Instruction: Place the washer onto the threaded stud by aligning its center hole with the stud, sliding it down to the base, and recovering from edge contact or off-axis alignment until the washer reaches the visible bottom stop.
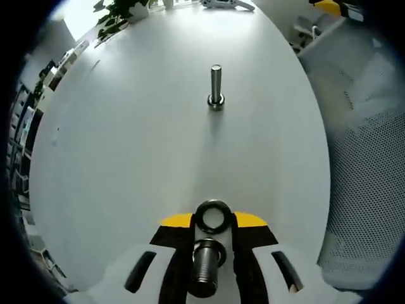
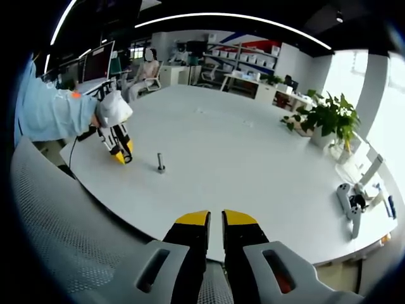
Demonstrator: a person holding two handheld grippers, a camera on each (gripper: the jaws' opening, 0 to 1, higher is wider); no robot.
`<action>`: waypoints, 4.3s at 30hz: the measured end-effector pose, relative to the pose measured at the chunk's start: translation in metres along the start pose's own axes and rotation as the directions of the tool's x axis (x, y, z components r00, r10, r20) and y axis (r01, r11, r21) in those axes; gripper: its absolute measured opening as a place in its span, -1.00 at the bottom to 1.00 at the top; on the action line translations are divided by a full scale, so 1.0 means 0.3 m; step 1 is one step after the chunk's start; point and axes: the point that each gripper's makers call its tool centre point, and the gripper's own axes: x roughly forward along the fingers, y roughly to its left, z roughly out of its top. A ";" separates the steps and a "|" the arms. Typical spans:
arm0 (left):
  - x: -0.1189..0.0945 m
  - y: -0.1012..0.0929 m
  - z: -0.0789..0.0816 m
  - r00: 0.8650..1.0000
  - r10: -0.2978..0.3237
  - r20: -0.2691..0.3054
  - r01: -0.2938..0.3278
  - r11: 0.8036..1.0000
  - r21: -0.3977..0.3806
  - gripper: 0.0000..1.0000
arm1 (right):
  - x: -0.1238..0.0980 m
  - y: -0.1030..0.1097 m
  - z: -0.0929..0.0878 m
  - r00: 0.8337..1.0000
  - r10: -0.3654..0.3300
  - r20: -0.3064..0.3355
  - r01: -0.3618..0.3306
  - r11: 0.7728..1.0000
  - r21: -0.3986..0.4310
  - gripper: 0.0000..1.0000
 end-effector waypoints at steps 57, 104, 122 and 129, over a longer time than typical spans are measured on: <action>-0.293 0.018 -0.038 0.998 0.055 -0.024 -0.055 0.998 -0.008 -0.62 | -0.001 -0.003 0.003 1.000 -0.004 0.004 0.004 1.000 0.001 -0.83; -0.222 0.034 -0.022 0.999 0.030 0.022 -0.028 0.998 -0.051 -0.91 | 0.001 0.002 0.002 1.000 -0.001 -0.003 0.001 1.000 0.000 -0.83; -0.318 0.065 0.005 0.985 0.132 0.114 -0.122 0.988 -0.094 -0.81 | 0.001 0.000 0.001 1.000 -0.002 -0.001 0.002 1.000 -0.004 -0.83; -0.440 0.070 0.066 0.934 0.252 0.252 -0.208 0.960 -0.189 -0.75 | -0.001 0.001 0.001 1.000 -0.001 -0.002 0.001 1.000 -0.008 -0.83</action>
